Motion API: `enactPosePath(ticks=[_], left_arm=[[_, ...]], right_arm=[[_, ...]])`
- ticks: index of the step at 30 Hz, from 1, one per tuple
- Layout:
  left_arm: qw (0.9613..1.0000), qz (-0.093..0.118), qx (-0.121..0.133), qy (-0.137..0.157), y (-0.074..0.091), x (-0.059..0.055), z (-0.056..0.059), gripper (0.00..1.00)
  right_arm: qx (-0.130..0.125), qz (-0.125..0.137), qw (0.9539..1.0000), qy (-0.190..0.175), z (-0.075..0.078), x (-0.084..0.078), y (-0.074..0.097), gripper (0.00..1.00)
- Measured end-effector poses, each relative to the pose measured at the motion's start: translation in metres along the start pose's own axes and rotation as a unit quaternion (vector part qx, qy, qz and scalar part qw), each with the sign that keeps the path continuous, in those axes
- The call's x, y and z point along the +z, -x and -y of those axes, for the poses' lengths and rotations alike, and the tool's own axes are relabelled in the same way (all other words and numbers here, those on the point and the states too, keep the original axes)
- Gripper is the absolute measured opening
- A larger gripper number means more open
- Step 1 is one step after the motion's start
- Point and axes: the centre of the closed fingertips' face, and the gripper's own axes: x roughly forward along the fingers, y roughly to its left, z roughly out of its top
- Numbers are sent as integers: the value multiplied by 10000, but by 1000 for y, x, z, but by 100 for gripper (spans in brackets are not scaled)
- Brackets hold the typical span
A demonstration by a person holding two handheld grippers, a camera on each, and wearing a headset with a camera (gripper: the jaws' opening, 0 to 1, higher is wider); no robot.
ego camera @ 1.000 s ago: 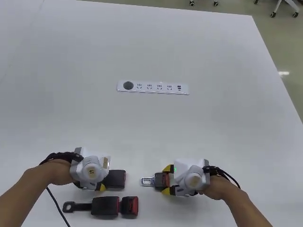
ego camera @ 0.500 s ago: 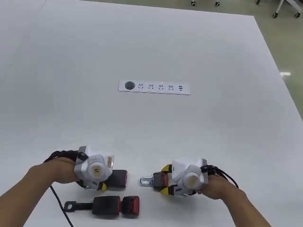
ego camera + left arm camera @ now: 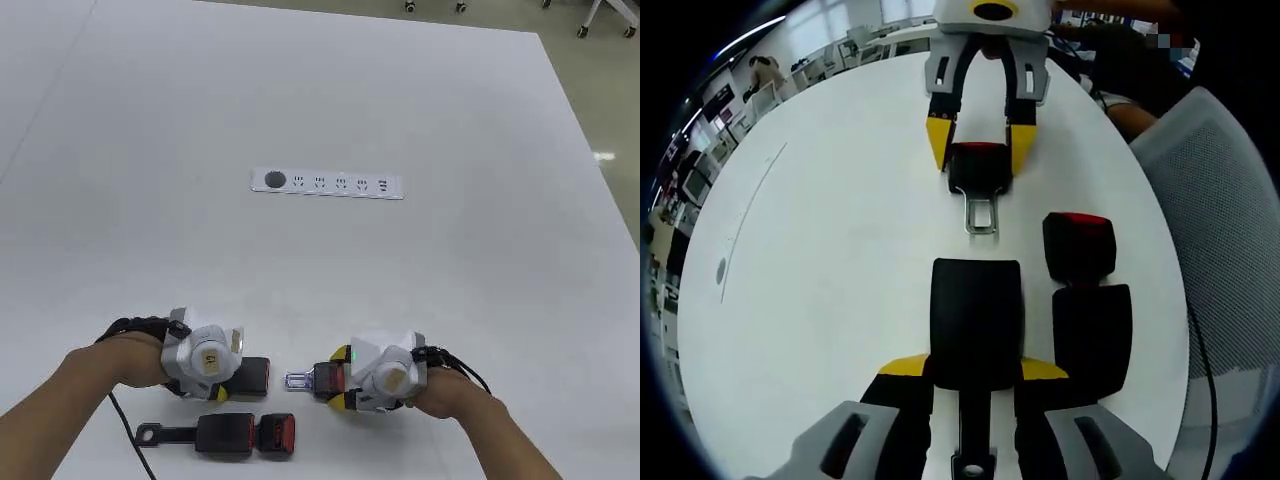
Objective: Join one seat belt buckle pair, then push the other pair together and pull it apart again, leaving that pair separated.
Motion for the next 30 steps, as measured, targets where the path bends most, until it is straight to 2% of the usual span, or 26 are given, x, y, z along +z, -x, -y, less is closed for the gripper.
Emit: enactPosePath(ticks=[26,30], left_arm=[[10000,22,8,32,1,2,0,32],[10000,50,9,39,3,4,0,32]], right_arm=[[68,-33,10000,25,-3,23,-12,32],[71,-55,10000,24,-3,22,-11,32]])
